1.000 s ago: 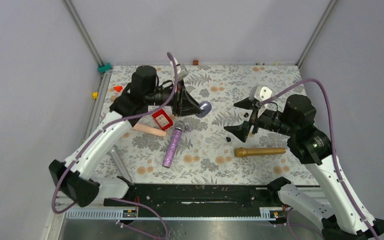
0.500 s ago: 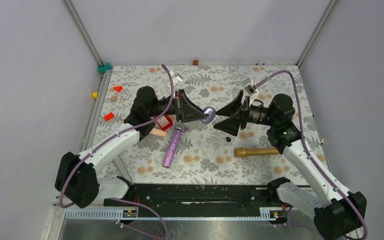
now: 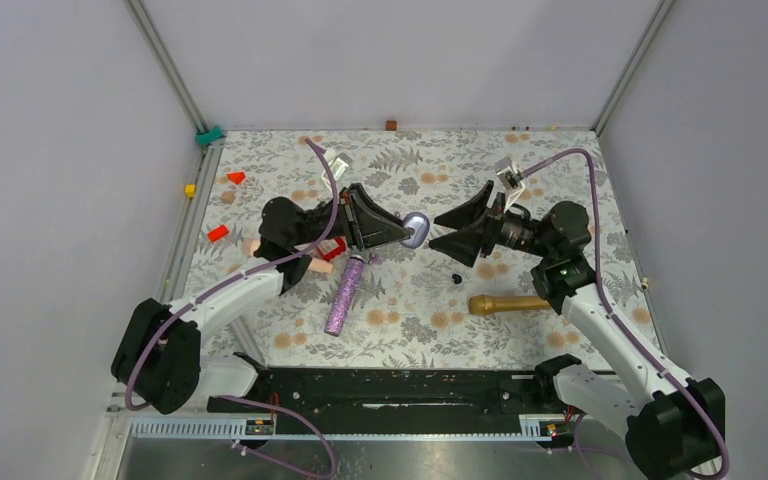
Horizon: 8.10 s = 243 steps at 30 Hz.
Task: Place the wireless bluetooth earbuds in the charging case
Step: Pick up the charging case at the center of the board, then open the charging case, then pick up the earbud from the center of the board.
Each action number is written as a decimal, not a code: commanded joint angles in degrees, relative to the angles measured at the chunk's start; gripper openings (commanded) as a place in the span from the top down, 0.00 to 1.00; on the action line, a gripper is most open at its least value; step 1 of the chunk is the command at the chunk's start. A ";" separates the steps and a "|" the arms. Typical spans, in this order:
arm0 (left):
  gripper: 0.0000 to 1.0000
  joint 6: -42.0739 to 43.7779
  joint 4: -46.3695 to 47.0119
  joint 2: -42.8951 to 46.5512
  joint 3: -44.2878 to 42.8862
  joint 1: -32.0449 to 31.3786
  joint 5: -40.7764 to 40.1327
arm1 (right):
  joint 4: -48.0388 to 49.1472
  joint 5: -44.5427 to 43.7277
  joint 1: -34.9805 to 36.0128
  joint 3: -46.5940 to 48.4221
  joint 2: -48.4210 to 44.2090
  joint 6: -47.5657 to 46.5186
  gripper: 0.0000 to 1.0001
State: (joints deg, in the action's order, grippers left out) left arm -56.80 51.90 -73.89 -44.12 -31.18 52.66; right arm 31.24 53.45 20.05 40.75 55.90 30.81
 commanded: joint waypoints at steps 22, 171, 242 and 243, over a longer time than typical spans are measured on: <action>1.00 -0.60 6.85 -3.35 -0.08 -2.44 -3.06 | 26.58 -0.57 -0.37 -5.95 3.65 14.56 0.35; 1.00 54.12 -60.10 0.03 -20.23 -9.14 9.60 | -26.02 -0.09 -1.49 5.54 -0.53 -32.60 0.01; 1.00 67.62 -70.53 22.94 -8.06 35.84 26.08 | -68.48 -44.09 9.01 80.49 82.78 -20.25 0.44; 1.00 67.67 -70.49 23.06 -7.92 35.84 26.07 | -69.75 -44.09 9.10 82.10 83.59 -20.30 0.44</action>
State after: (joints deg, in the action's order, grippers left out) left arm 10.52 -21.26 -51.81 -51.96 4.45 76.38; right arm -34.06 11.51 28.18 117.40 136.73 11.60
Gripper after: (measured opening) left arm 0.332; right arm 0.567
